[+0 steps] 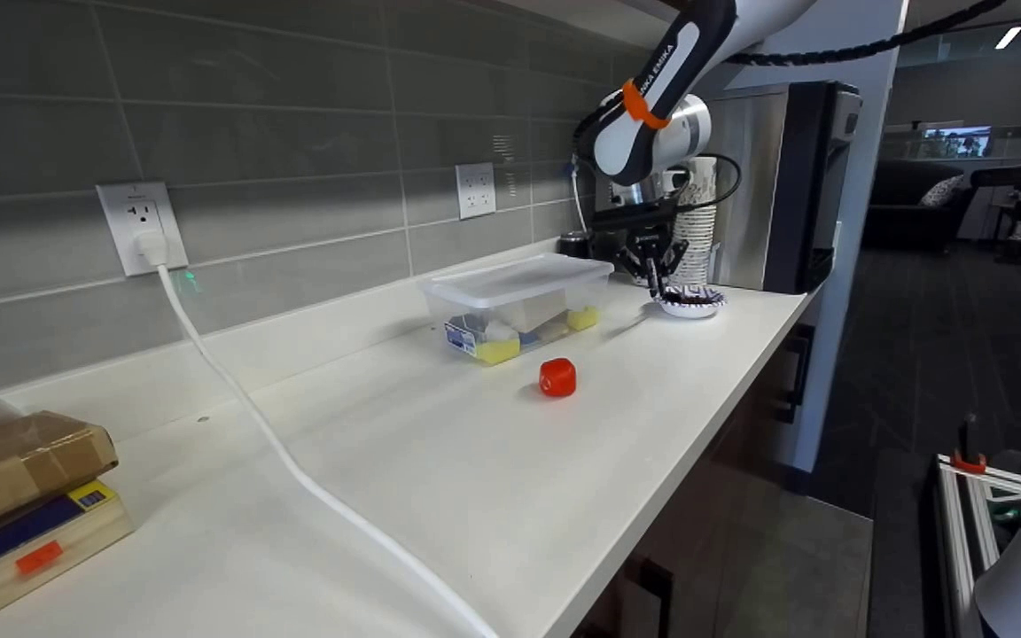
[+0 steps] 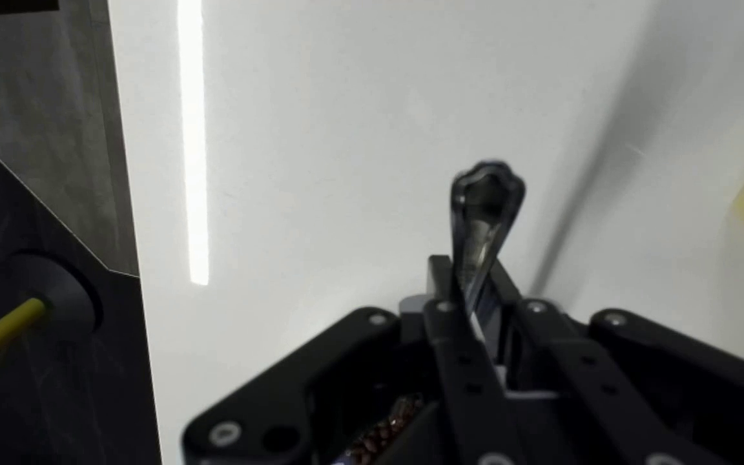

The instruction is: Use the silver spatula to stir the contents of the white plate

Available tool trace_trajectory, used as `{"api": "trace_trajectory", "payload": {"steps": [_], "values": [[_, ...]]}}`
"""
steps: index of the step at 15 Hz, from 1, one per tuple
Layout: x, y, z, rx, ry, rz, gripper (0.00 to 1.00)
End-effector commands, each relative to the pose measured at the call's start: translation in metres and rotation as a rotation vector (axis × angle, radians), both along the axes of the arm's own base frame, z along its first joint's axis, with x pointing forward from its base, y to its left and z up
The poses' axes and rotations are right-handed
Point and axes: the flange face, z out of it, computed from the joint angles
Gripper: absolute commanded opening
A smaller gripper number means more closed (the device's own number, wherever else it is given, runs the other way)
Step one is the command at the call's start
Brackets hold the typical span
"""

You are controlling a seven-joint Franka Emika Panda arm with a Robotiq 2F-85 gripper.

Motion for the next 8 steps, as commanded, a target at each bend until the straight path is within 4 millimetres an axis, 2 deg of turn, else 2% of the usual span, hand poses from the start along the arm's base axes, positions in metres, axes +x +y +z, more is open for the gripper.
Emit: {"api": "trace_trajectory", "payload": {"steps": [1,5,8], "values": [[-0.0105,-0.0024,-0.0008,-0.062,-0.017,-0.029,0.03],[-0.0132,-0.0085,-0.0034,-0.091,-0.033,-0.059,0.03],[-0.0169,-0.0042,-0.0065,-0.087,-0.038,-0.066,0.03]]}}
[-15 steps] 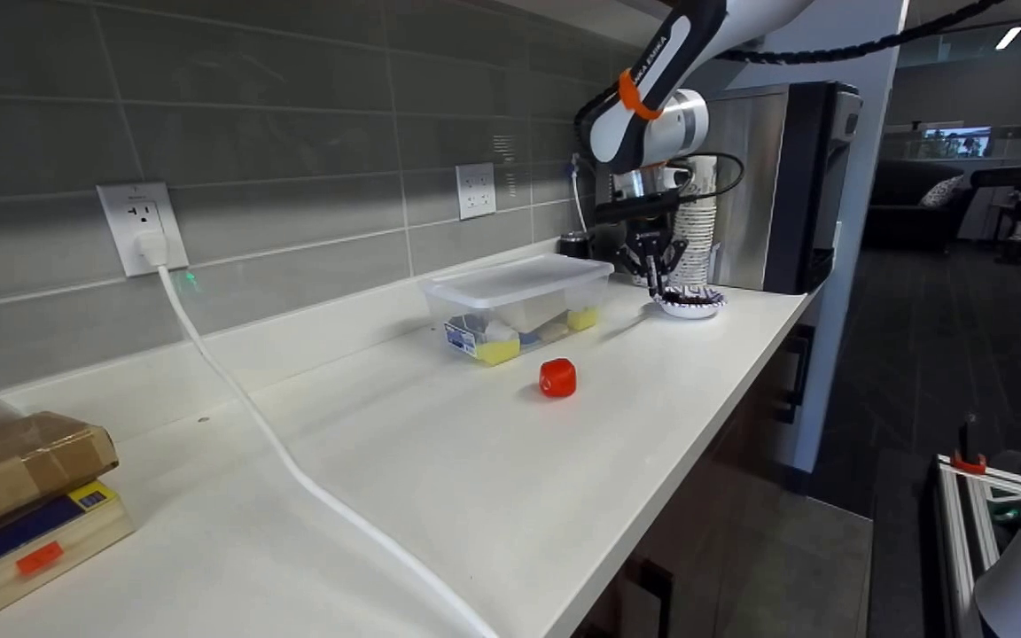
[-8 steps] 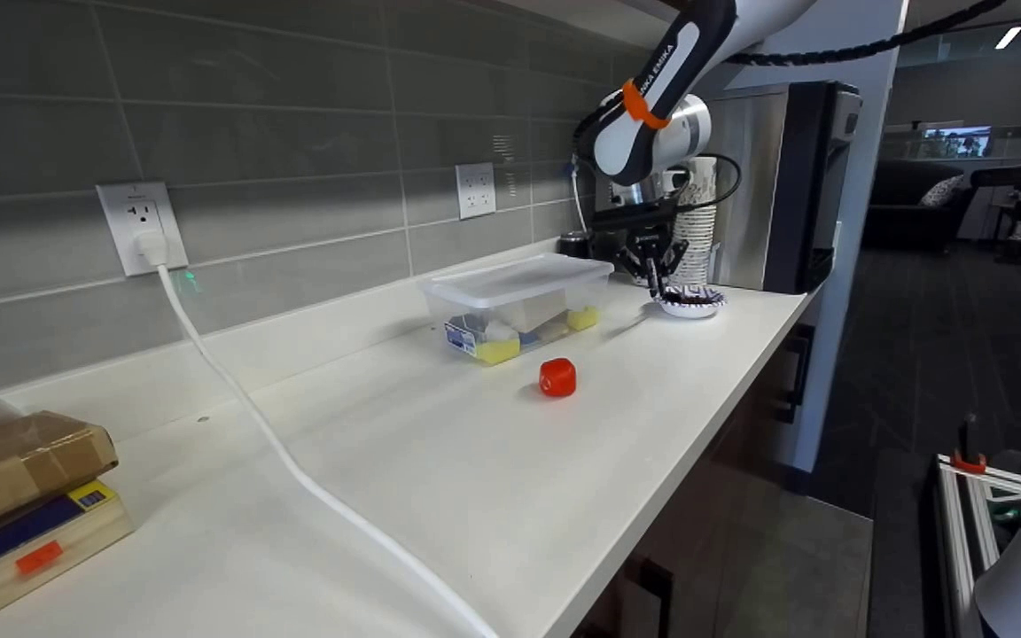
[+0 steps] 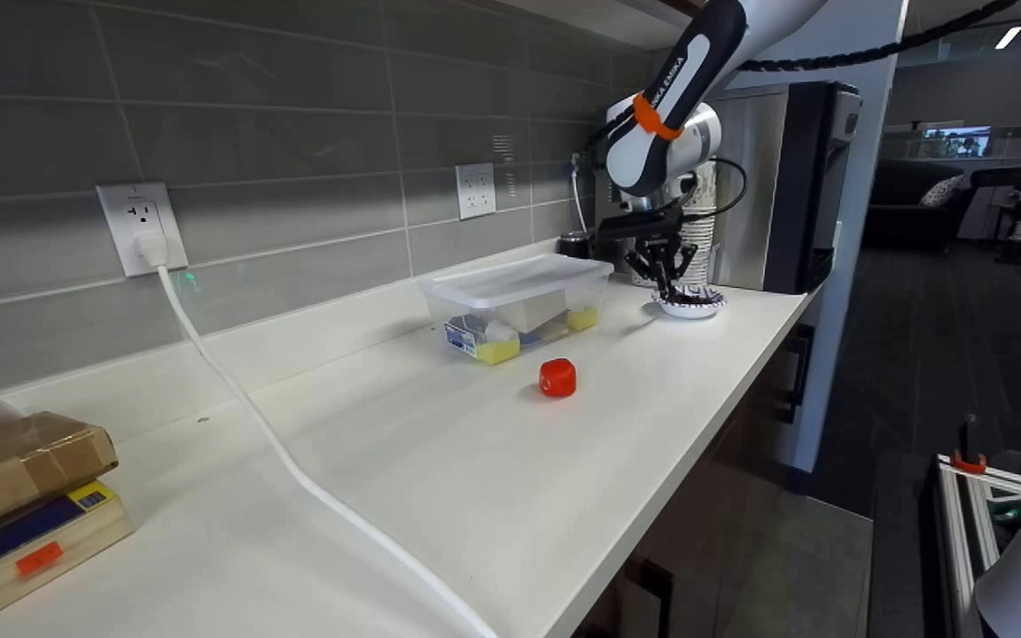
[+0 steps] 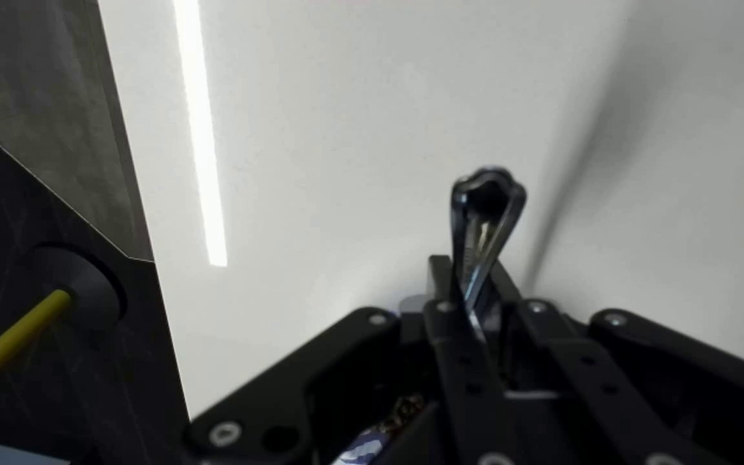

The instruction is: Use the silver spatula to stir the contents of the white plate

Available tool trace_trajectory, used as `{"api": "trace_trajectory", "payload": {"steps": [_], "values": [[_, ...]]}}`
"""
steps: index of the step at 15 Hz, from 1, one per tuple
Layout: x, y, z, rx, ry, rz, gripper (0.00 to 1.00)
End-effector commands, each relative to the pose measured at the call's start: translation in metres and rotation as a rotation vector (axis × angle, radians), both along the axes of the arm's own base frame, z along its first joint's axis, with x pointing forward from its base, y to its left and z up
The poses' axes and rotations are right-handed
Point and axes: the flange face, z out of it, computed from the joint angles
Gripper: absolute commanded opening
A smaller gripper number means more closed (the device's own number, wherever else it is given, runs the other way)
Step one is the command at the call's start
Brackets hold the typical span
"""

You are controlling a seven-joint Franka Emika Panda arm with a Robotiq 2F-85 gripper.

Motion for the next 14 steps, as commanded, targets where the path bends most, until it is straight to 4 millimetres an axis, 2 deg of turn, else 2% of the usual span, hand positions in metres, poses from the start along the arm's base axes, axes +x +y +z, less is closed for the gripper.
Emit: {"api": "trace_trajectory", "payload": {"steps": [1,3,4,7,9,13,14], "values": [[-0.0078,0.0076,-0.0006,-0.018,-0.019,-0.009,0.03],[-0.0096,0.0075,-0.0052,-0.024,-0.016,-0.012,0.03],[-0.0106,0.0071,-0.0065,-0.024,-0.016,-0.014,0.13],[-0.0142,0.0056,-0.0102,-0.027,-0.012,-0.031,0.12],[-0.0156,0.0046,-0.0100,-0.031,-0.013,-0.034,0.03],[-0.0165,0.0010,-0.0097,-0.035,-0.011,-0.044,0.04],[-0.0167,0.0000,-0.0099,-0.035,-0.010,-0.046,0.08]]}}
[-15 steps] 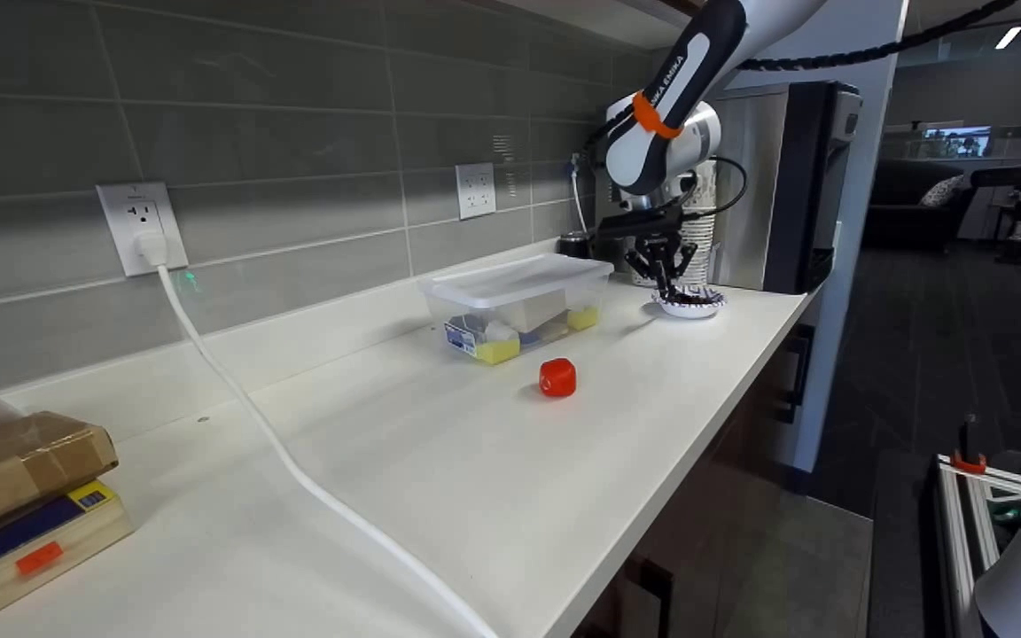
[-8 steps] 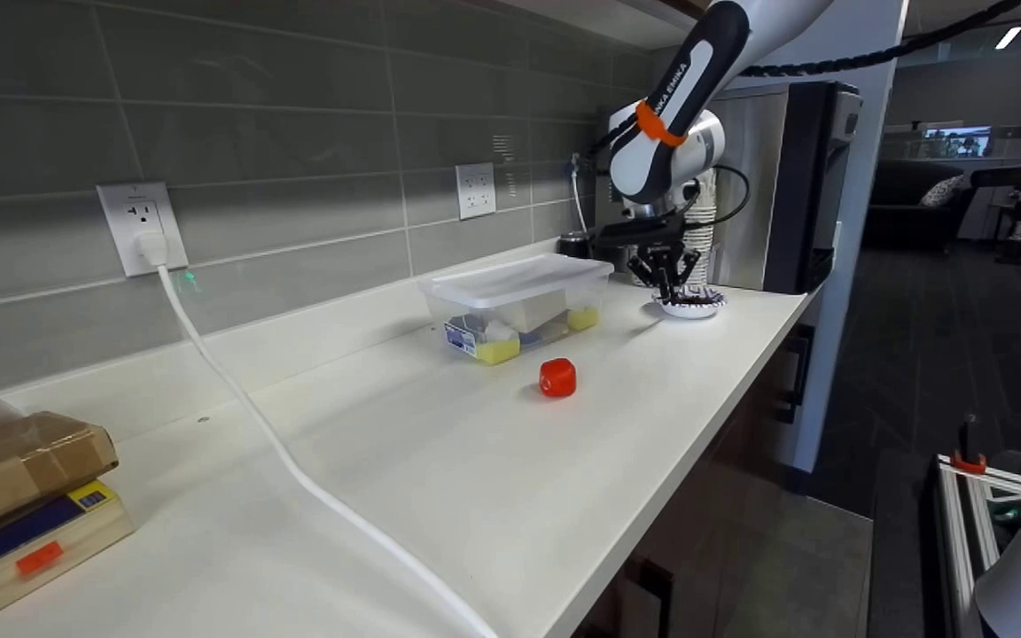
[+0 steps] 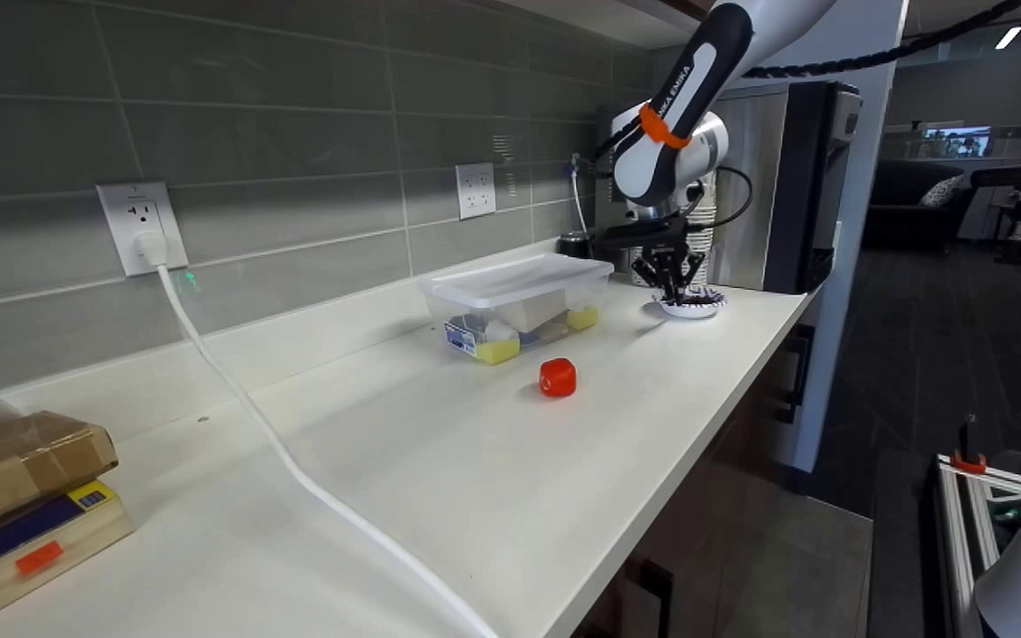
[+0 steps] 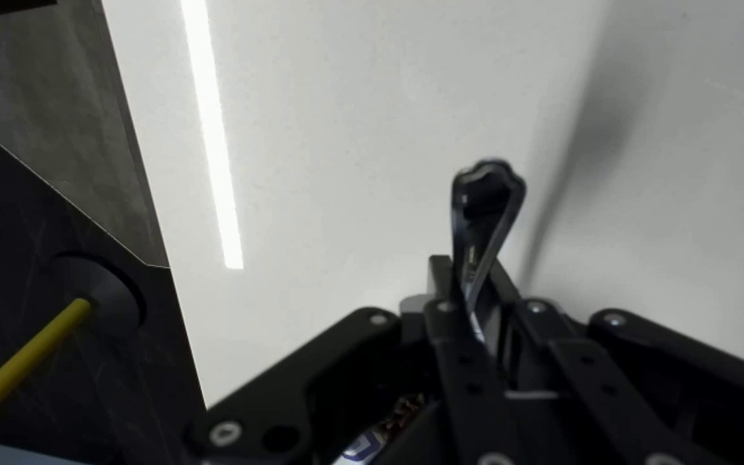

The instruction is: Use the silver spatula to stir the contents of the white plate

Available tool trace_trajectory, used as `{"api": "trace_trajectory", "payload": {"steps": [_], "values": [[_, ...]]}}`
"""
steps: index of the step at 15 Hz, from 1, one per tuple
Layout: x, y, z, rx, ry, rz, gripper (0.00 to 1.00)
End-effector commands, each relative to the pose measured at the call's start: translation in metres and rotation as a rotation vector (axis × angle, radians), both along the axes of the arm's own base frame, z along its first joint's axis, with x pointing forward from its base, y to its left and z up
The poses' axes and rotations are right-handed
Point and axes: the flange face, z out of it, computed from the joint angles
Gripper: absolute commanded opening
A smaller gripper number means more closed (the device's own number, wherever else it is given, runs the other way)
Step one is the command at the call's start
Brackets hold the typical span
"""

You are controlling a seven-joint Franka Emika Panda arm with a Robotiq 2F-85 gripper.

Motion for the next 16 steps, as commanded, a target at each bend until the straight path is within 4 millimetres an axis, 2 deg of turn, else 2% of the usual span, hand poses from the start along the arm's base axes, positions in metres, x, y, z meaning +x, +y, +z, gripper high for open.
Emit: {"api": "trace_trajectory", "payload": {"steps": [1,2,3,4,5,6,7,11,12,13,16], "values": [[-0.005,0.000,0.004,-0.023,-0.015,-0.009,0.14],[-0.005,-0.001,0.004,-0.024,-0.014,-0.009,0.23],[-0.006,-0.002,0.004,-0.024,-0.012,-0.008,0.22],[-0.007,-0.003,0.004,-0.026,-0.012,-0.008,0.40],[-0.007,-0.004,0.004,-0.028,-0.011,-0.009,0.44],[-0.008,-0.006,0.003,-0.029,-0.009,-0.012,0.44],[-0.009,-0.007,0.003,-0.030,-0.008,-0.013,0.51],[-0.012,-0.012,0.003,-0.035,-0.004,-0.019,0.57],[-0.012,-0.012,0.003,-0.035,-0.004,-0.020,0.62],[-0.012,-0.013,0.003,-0.035,-0.005,-0.021,0.77],[-0.013,-0.015,0.004,-0.034,-0.004,-0.025,0.96]]}}
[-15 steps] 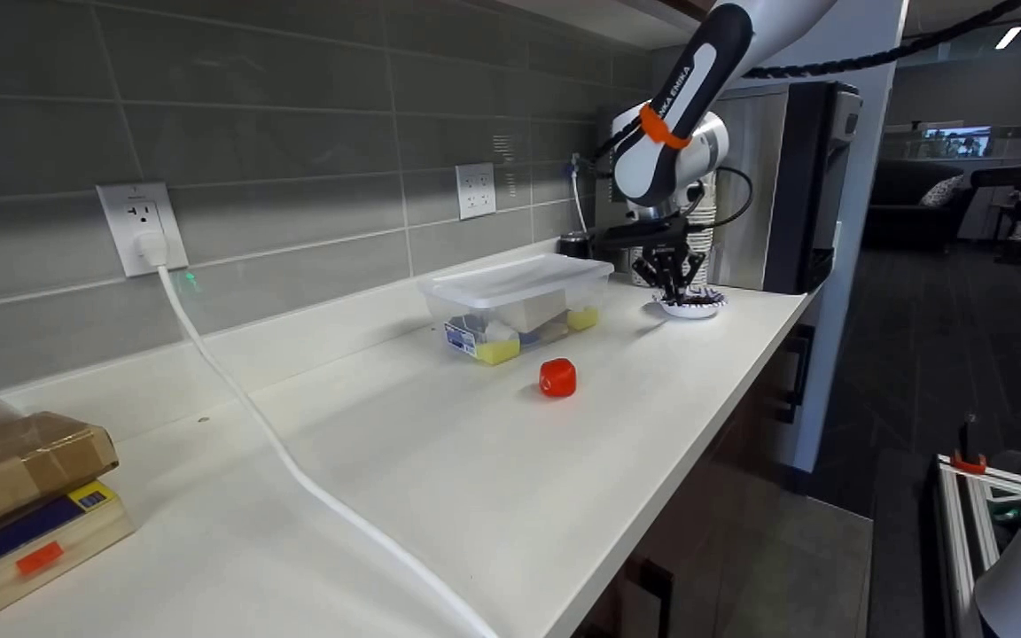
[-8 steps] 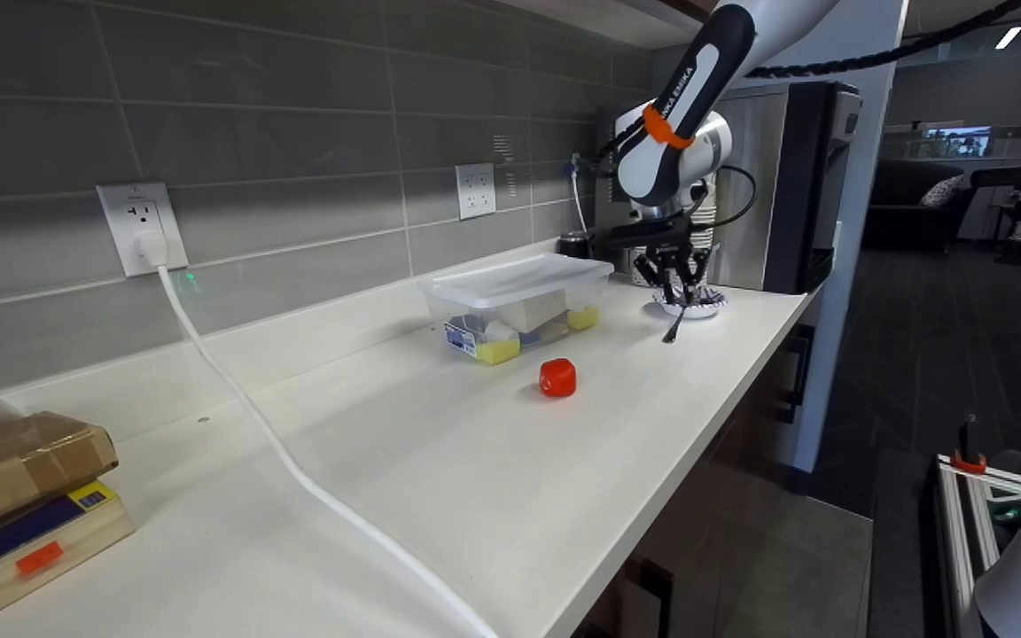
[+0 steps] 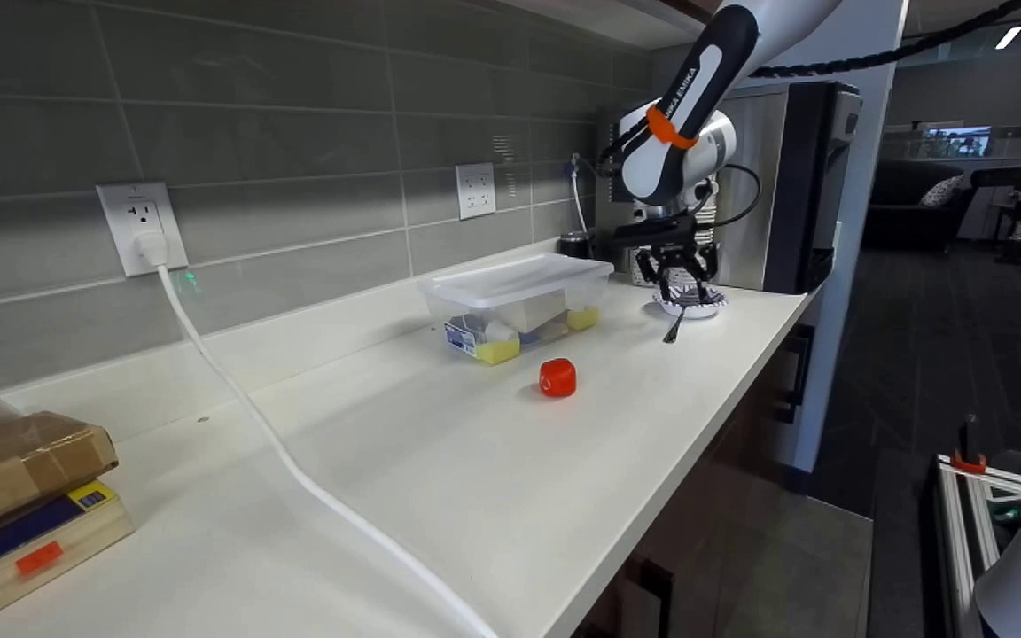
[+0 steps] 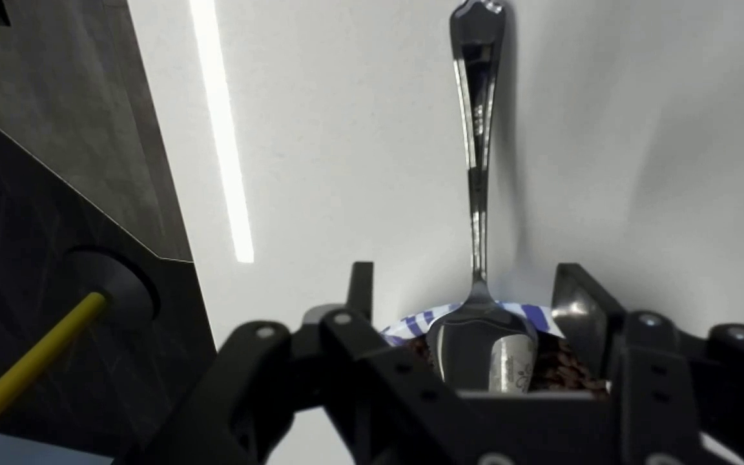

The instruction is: Use the silver spatula to stir the contents of the white plate

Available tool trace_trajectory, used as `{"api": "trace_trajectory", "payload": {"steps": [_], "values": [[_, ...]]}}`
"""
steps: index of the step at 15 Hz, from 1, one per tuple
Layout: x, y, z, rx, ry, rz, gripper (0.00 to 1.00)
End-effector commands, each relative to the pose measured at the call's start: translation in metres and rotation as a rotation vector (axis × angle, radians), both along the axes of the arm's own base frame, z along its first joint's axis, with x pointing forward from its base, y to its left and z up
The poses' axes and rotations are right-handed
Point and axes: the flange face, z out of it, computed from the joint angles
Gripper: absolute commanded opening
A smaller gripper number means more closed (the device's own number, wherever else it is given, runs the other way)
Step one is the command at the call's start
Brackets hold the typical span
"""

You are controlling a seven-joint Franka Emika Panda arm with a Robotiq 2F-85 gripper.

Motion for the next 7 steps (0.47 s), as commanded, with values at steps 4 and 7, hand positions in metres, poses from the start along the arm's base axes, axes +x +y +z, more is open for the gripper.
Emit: {"api": "trace_trajectory", "payload": {"steps": [4,7], "values": [[-0.008,-0.008,0.002,-0.017,-0.015,-0.005,1.00],[-0.012,-0.015,0.002,-0.019,-0.014,-0.014,1.00]]}}
